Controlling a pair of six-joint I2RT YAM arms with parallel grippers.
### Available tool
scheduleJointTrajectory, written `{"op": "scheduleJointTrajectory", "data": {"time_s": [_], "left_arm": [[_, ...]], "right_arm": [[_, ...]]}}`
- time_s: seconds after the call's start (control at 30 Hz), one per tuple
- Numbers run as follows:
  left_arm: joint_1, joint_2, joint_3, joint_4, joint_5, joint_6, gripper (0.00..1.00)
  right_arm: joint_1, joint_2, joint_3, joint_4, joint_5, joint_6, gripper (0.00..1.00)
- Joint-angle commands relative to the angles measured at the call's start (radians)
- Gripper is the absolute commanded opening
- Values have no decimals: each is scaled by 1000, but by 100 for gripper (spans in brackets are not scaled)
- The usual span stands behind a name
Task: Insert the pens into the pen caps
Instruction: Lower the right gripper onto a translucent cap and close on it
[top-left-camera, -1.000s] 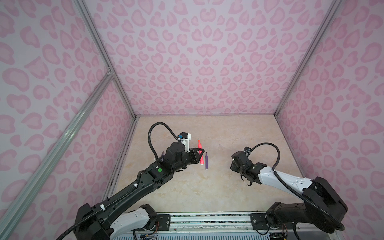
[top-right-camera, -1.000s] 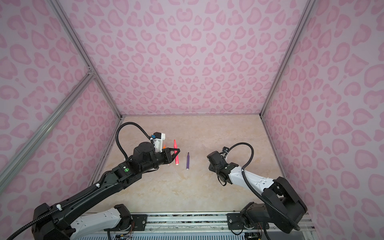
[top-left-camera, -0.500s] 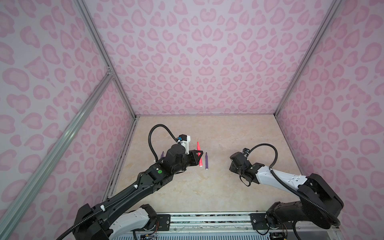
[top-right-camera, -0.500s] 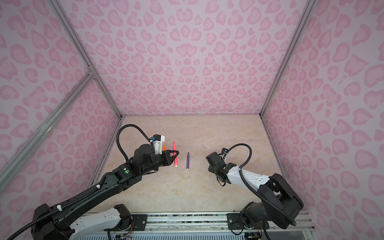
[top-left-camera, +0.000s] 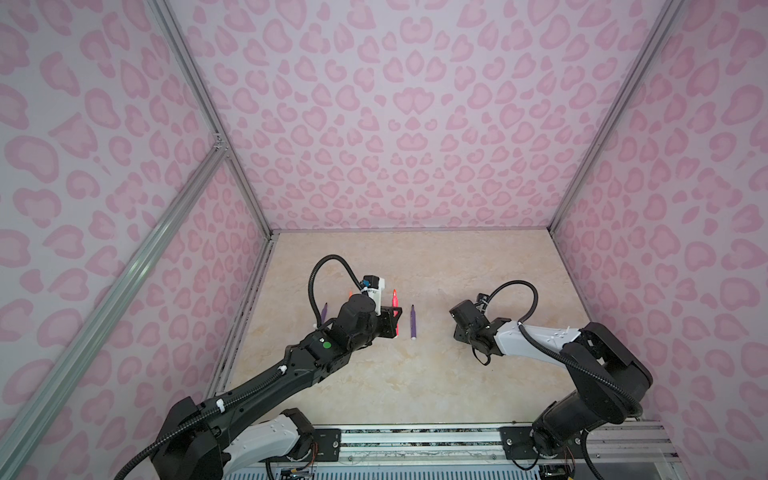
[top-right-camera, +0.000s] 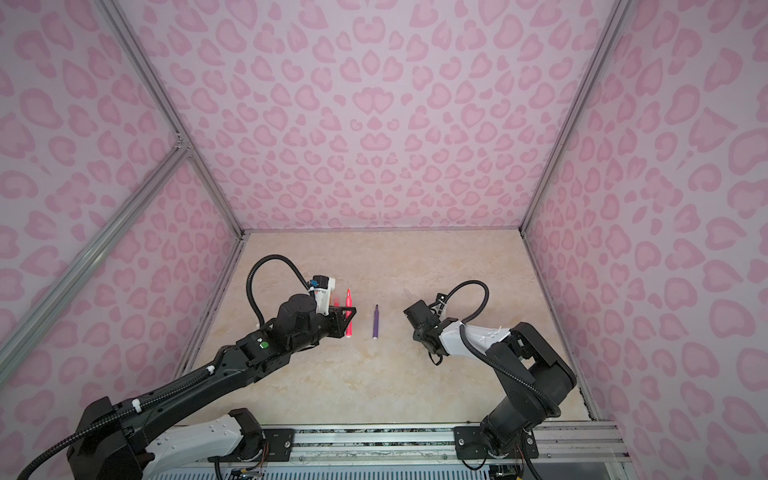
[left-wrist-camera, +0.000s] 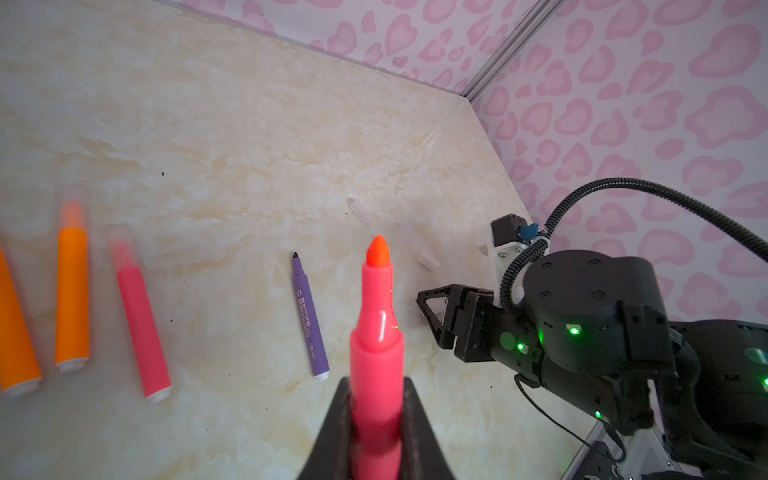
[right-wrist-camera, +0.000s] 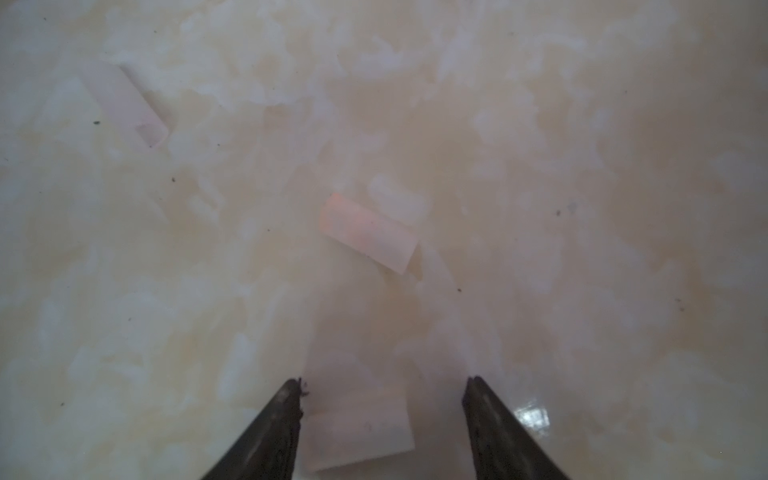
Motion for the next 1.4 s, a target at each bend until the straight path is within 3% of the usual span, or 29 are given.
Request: {"op": "scheduleJointTrajectory", "data": {"time_s": [0.0, 0.37, 1.03, 1.37], "left_arm": [[2, 12, 19, 37, -7, 19, 2], [2, -11, 13, 38, -2, 24, 2], [2, -36, 10, 29, -13, 24, 2], [2, -38, 9, 29, -6, 22, 2]], "right_arm": [[0, 4, -8, 30, -19, -39, 69], [13, -37, -36, -27, 26, -9, 69], [15, -189, -156, -69, 56, 23, 50], [-24, -252, -193, -68, 37, 8, 50]]}}
